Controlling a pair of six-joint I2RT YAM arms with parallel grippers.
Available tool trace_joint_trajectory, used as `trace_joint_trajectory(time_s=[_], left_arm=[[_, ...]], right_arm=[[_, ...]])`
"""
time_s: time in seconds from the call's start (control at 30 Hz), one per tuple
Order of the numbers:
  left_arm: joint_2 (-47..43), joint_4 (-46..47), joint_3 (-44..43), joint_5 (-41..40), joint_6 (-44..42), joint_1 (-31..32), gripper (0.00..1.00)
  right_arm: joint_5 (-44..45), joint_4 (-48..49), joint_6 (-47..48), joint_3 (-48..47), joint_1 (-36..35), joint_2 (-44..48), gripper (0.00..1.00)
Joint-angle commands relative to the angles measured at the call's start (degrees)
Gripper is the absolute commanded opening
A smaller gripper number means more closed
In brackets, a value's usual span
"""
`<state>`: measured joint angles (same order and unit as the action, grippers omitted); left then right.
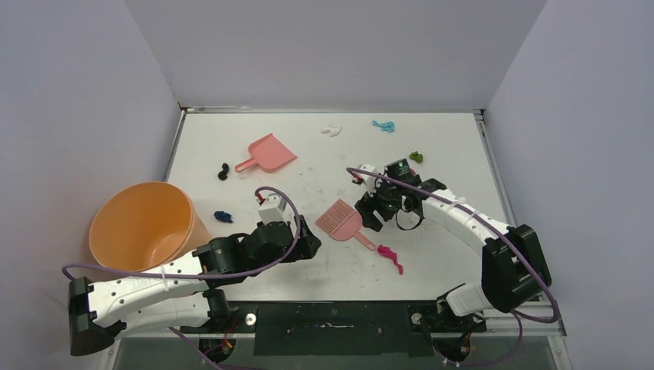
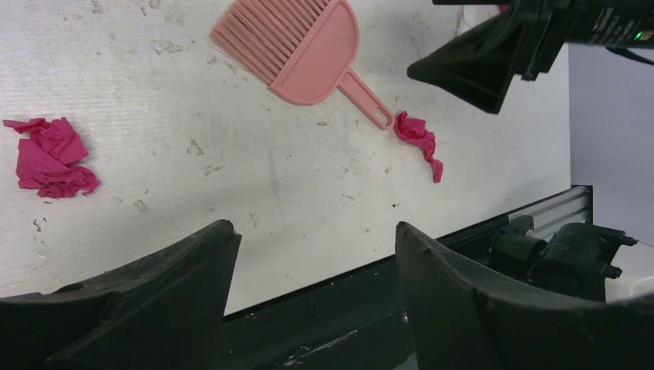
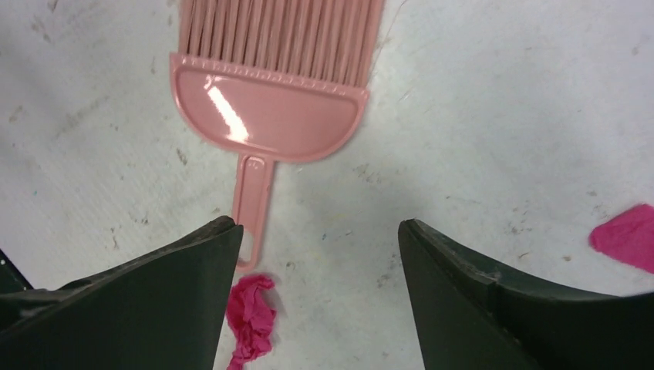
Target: Sweep away the paper scraps from the table
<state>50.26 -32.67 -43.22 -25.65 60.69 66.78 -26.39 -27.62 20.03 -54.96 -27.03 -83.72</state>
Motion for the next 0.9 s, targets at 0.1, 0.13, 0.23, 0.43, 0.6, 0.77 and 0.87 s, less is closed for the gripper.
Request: trace_joint_trajectory(time_s=[0.1, 0.13, 0.23, 0.43, 0.6, 0.77, 0.87], left_arm=[[0.43, 3.55, 0.27, 0.25, -1.01, 0.42, 0.73], [0.6, 3.57, 0.13, 0.33, -1.01, 0.44, 0.73], [1.12, 3.66, -0.31, 0.44, -1.1, 0.48, 0.73], [1.59, 3.7, -0.55, 0.6, -1.01, 0.46, 0.73], [1.74, 3.91, -0.55, 0.63, -1.16, 0.45, 0.73], [1.84, 3.66, -0.08, 0.79, -1.18, 0.51, 0.73], [1.48, 3.62, 0.3, 0.79, -0.95, 0.45, 0.73]], right_arm=[[0.86, 0.72, 5.2, 8.63, -4.59, 5.75, 0.73], [1.69, 1.18, 5.22, 9.47, -5.53, 5.86, 0.72], [3.46, 2.44, 5.47, 11.0, -7.31, 5.56, 0.67], [3.9, 4.28, 4.78, 11.95, -8.03, 3.11, 0.59], [4.13, 5.71, 4.27, 12.07, -8.84, 0.89, 0.54], [4.69, 6.32, 3.74, 11.81, -9.67, -0.81, 0.48], [5.64, 6.59, 3.44, 11.8, -10.02, -1.77, 0.44]])
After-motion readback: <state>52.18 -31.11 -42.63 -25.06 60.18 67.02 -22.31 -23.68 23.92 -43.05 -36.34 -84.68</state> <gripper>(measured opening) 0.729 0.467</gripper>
